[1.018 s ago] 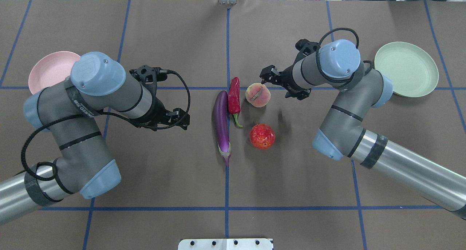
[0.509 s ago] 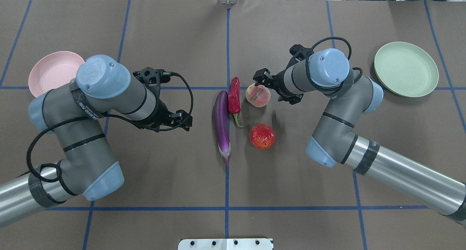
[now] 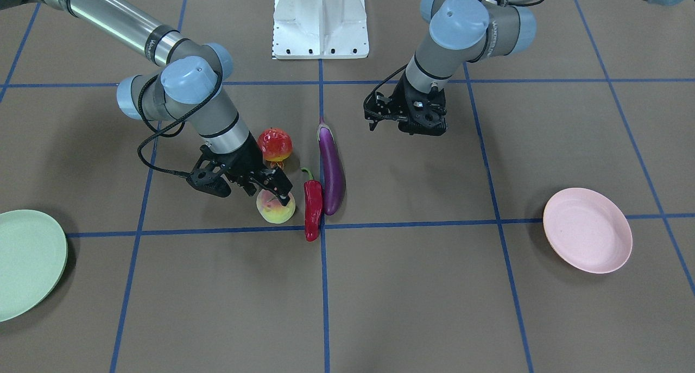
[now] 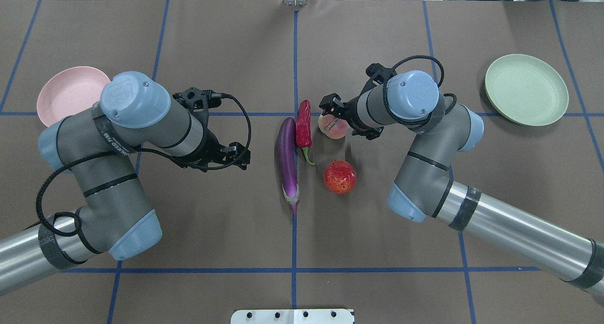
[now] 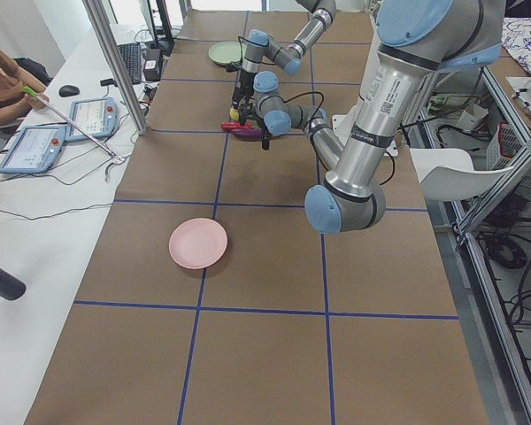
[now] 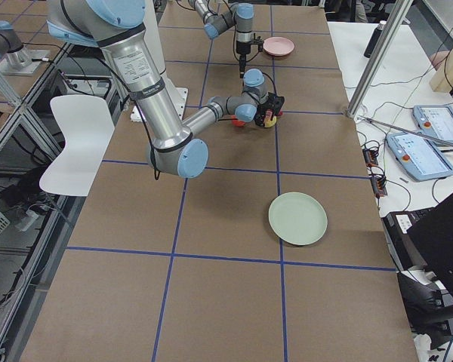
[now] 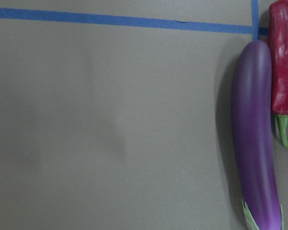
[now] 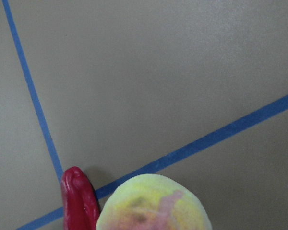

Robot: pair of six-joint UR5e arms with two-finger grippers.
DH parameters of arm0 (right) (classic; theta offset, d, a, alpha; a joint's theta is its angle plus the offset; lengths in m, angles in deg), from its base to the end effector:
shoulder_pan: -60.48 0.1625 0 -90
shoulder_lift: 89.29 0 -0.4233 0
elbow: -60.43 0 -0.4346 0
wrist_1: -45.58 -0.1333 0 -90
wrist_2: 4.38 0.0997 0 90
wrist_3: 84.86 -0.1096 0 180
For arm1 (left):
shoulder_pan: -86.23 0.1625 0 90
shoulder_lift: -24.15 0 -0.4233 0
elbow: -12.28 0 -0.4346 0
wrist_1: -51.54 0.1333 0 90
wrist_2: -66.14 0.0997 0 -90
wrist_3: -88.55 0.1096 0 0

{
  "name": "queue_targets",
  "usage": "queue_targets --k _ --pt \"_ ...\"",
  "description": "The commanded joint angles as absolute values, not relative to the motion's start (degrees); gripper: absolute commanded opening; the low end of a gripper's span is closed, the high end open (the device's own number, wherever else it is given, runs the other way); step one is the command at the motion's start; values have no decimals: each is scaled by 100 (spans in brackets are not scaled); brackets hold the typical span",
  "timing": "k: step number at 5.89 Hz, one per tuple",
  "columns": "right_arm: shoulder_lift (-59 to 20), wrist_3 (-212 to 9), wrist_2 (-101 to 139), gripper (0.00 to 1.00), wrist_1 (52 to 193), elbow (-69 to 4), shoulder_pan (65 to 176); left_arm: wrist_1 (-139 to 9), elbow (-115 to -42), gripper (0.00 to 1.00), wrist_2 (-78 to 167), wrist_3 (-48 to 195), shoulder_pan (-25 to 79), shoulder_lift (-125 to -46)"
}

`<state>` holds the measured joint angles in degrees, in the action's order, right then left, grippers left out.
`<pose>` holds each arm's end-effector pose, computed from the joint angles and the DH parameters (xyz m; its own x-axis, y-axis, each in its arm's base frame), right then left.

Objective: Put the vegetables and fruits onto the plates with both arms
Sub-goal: 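Close the left gripper on the eggplant while the right gripper grasps the peach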

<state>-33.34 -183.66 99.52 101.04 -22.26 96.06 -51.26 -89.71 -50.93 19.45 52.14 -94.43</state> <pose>-0.5610 -0.5329 0.2814 0.3260 0.4158 0.8490 -0.4486 0.8586 -0.2482 0.5085 -0.4449 0.2298 0.5318 0.0237 -0.8466 0.0074 0.9994 0.0326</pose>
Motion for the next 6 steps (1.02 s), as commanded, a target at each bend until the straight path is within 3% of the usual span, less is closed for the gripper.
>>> queue_targets --k 1,2,3,6 --pt "-3418 -18409 9881 98 10104 -2122 9538 -5120 -8592 100 -5084 1938 5361 -9816" --pt "-3444 -18444 9880 68 10104 -2122 9538 -5112 -8311 100 -4954 1938 5415 -10142" --pt "-3445 -18540 9898 1 10095 -2183 9538 -5120 -8160 100 -4744 1938 5589 -10319" --pt "-3384 -18480 10752 0 10174 -2280 10524 -5120 -7509 100 -4628 1947 5766 -10883"
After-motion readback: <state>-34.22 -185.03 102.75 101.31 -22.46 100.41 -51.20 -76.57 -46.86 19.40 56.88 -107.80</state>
